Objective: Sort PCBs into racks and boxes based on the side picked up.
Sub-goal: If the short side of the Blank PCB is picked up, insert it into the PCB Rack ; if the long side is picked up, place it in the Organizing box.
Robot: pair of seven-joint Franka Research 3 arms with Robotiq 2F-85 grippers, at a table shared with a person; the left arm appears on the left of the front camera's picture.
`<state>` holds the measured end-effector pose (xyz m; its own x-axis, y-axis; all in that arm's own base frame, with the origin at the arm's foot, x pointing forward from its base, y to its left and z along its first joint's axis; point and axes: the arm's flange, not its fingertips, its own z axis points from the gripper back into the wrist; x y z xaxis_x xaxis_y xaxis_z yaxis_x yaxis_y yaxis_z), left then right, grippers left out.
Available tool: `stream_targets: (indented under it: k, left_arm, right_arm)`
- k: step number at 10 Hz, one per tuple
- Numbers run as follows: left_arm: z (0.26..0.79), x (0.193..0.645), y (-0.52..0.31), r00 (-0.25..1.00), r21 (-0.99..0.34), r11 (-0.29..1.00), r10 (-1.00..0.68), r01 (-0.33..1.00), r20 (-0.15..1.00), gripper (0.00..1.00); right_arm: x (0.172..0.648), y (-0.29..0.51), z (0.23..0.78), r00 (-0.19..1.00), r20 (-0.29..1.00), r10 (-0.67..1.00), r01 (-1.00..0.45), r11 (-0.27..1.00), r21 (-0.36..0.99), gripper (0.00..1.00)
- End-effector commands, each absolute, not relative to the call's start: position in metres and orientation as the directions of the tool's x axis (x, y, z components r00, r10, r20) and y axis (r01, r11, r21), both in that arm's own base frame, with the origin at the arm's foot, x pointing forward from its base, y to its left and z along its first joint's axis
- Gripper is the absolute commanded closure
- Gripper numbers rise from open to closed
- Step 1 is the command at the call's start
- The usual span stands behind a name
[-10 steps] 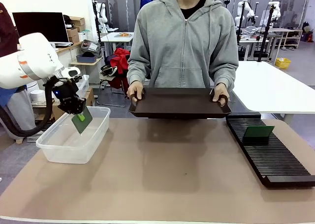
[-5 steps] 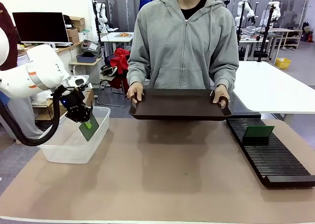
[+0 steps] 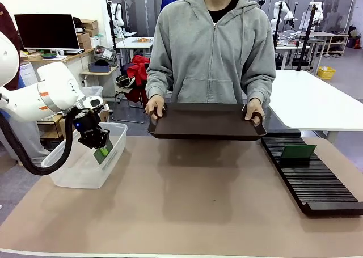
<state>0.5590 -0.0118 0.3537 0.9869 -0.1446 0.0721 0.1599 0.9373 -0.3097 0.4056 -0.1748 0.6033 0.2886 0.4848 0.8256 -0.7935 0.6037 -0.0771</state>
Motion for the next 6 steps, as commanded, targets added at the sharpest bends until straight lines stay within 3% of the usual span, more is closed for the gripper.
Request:
stream_targets:
  k: [1,4,5,6]
  left_arm:
    - [0.345,0.559,-0.005,0.991,-0.291,0.948,-0.119,0.133,0.063,0.97]
    - [0.342,0.562,0.002,0.994,-0.277,0.955,-0.098,0.109,0.053,0.97]
    - [0.342,0.561,0.004,0.995,-0.272,0.957,-0.087,0.096,0.047,0.92]
    - [0.344,0.561,0.005,0.995,-0.266,0.960,-0.082,0.092,0.048,0.77]
  right_arm:
    - [0.407,-0.174,0.603,0.292,0.825,0.484,-0.791,0.607,-0.076,0.00]
    - [0.407,-0.174,0.603,0.292,0.825,0.484,-0.791,0.607,-0.076,0.00]
    - [0.407,-0.174,0.603,0.292,0.825,0.484,-0.791,0.607,-0.076,0.00]
    - [0.407,-0.174,0.603,0.292,0.825,0.484,-0.791,0.607,-0.076,0.00]
